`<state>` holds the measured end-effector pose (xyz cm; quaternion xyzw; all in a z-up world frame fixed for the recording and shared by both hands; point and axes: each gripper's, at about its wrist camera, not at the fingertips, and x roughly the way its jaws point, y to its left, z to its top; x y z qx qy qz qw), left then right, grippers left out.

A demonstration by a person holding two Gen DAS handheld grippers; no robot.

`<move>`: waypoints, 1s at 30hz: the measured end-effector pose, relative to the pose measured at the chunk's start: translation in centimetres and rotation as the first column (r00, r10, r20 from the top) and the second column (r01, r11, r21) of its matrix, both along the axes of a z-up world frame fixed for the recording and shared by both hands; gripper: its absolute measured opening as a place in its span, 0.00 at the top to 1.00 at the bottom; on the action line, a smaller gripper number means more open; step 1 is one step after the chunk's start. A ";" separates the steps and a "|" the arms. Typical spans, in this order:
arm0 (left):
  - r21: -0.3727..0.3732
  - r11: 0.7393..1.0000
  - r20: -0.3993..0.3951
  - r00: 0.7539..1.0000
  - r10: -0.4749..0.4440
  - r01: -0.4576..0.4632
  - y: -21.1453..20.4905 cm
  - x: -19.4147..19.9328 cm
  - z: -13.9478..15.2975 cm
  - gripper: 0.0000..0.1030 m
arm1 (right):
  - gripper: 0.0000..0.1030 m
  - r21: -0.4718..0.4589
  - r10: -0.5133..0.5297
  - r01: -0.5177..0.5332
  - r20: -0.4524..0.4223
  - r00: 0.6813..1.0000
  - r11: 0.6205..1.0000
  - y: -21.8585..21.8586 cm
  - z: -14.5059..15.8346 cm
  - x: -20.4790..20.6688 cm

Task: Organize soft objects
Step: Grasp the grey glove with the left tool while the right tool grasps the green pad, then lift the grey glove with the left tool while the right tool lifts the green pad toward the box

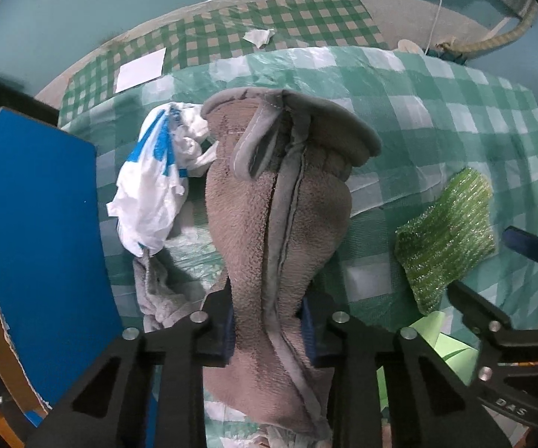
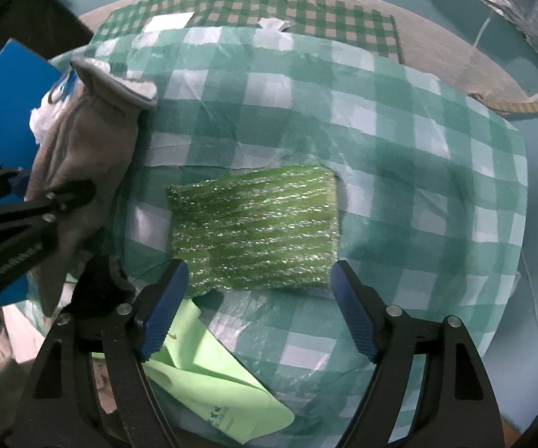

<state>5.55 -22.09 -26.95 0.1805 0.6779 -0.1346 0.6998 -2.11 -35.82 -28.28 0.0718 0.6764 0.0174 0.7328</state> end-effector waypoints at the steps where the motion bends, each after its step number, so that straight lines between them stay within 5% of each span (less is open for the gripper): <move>1: -0.005 1.000 -0.001 1.000 0.003 -0.003 0.1 0.0 0.1 0.76 | 0.23 -0.004 0.012 -0.012 -0.001 1.000 1.000 0.3 -0.1 0.2; 26: -0.067 0.998 0.013 1.000 0.004 -0.003 2.8 -1.3 5.7 0.77 | 0.22 -0.105 0.062 -0.066 -0.040 0.997 0.992 2.1 -2.9 2.1; 30: -0.061 0.998 0.025 1.000 -0.004 0.005 3.4 -1.6 6.1 0.77 | 0.33 -0.096 0.068 -0.070 -0.025 0.997 0.993 2.6 -2.5 1.5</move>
